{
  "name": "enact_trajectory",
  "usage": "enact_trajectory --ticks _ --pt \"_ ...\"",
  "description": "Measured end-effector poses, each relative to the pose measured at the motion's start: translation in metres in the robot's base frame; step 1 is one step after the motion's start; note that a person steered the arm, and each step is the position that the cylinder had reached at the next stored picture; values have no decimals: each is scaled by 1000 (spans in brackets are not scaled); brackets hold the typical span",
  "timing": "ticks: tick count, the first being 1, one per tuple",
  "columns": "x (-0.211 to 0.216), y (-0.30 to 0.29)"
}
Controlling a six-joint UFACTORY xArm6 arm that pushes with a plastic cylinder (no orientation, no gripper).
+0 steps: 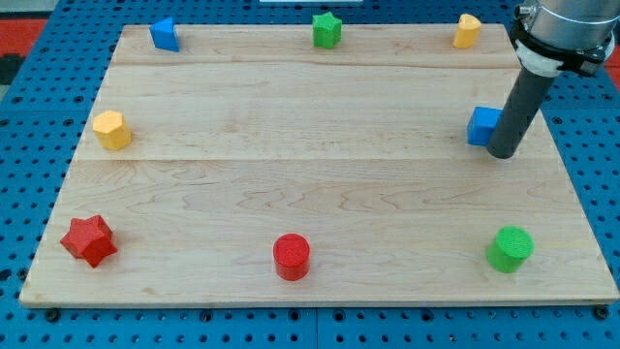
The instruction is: Place the blue cube on bottom left to yellow heart
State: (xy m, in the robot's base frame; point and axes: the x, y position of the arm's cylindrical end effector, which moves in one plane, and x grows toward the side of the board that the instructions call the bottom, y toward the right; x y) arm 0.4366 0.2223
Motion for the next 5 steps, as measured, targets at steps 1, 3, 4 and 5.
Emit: enact_trajectory --ticks 1,3,4,5 --pt "0 3" --pt "-3 -3" --pt "-12 59" --pt "-92 110"
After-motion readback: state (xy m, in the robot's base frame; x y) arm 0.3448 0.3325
